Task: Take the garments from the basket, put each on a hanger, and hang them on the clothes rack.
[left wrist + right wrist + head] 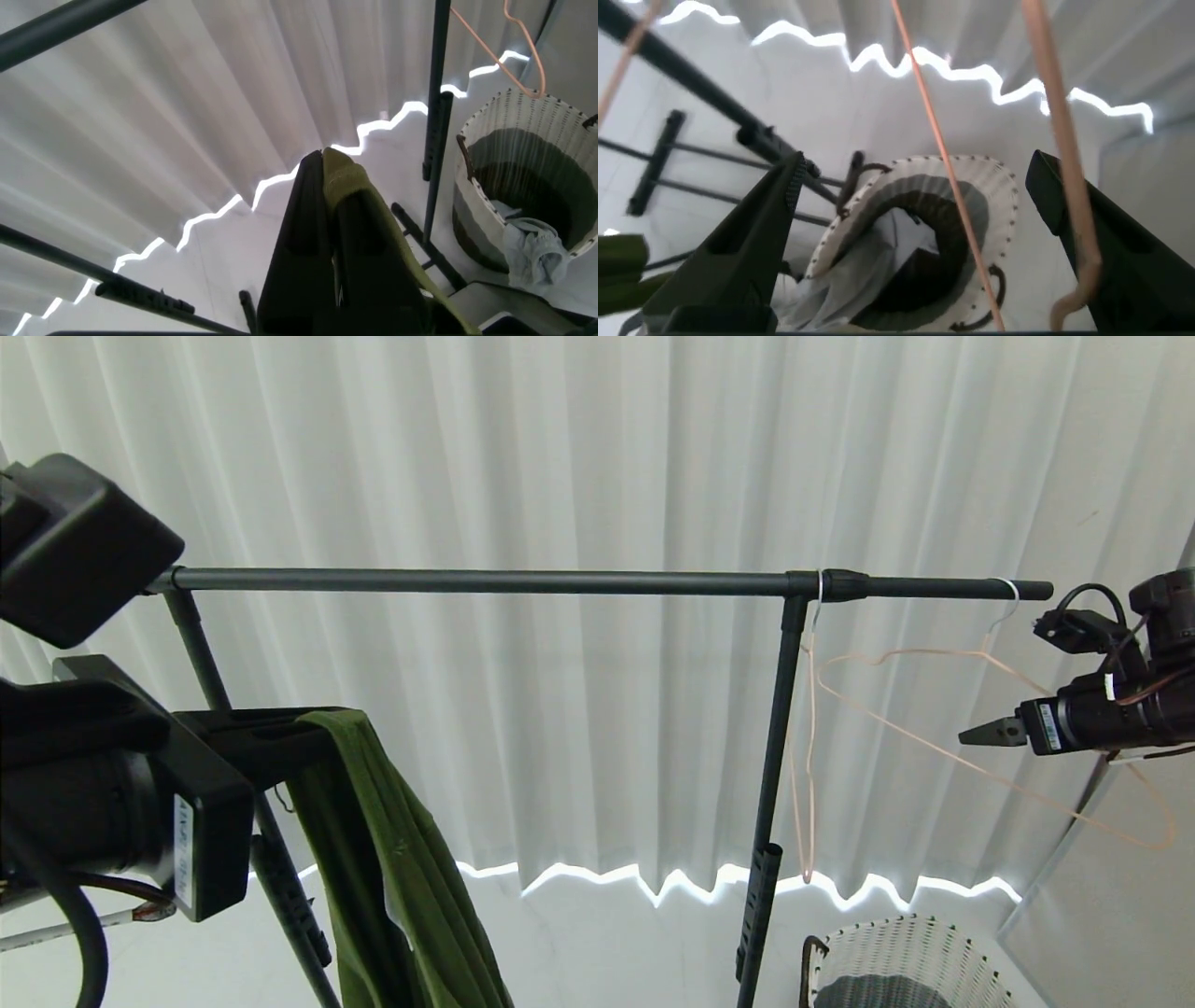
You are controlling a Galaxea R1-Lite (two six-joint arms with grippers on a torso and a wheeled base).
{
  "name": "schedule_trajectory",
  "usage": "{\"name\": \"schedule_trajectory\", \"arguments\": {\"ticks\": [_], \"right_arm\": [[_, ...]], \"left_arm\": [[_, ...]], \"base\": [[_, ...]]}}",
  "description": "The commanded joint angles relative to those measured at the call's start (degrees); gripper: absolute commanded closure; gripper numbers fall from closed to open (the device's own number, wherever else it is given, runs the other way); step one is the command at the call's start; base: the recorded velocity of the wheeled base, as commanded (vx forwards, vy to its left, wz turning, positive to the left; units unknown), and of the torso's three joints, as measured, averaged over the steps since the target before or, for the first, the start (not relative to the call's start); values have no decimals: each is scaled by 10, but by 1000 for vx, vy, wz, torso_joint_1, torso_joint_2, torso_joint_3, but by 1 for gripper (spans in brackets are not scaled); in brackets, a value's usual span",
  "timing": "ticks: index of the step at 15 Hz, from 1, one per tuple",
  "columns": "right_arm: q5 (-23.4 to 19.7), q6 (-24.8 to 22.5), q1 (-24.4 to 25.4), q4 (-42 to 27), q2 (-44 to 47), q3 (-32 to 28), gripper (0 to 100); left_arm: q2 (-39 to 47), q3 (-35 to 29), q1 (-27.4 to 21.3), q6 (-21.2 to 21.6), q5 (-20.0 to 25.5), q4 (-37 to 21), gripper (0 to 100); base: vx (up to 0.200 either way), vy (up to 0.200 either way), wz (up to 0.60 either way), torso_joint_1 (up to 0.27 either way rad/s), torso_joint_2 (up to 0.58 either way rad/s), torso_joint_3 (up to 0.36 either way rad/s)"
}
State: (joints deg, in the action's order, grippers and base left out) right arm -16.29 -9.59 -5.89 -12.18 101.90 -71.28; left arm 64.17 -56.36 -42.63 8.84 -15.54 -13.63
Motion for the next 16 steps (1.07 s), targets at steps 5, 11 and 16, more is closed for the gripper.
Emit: {"name": "schedule_trajectory", "arguments": {"ticks": [5,11,16], "right_arm": [[10,-68,-50,54,40,-26,0],[-19,-98,-36,40,42,-20,0],[-7,-73,-21,37,30,8,100]], "left_arm": [[1,0,0,0,1,0,100],[2,1,-2,0,1,0,100],[1,1,-2,0,1,1,100]], "base": [[0,0,0,0,0,0],[0,0,0,0,0,0],[0,0,0,0,0,0]]}}
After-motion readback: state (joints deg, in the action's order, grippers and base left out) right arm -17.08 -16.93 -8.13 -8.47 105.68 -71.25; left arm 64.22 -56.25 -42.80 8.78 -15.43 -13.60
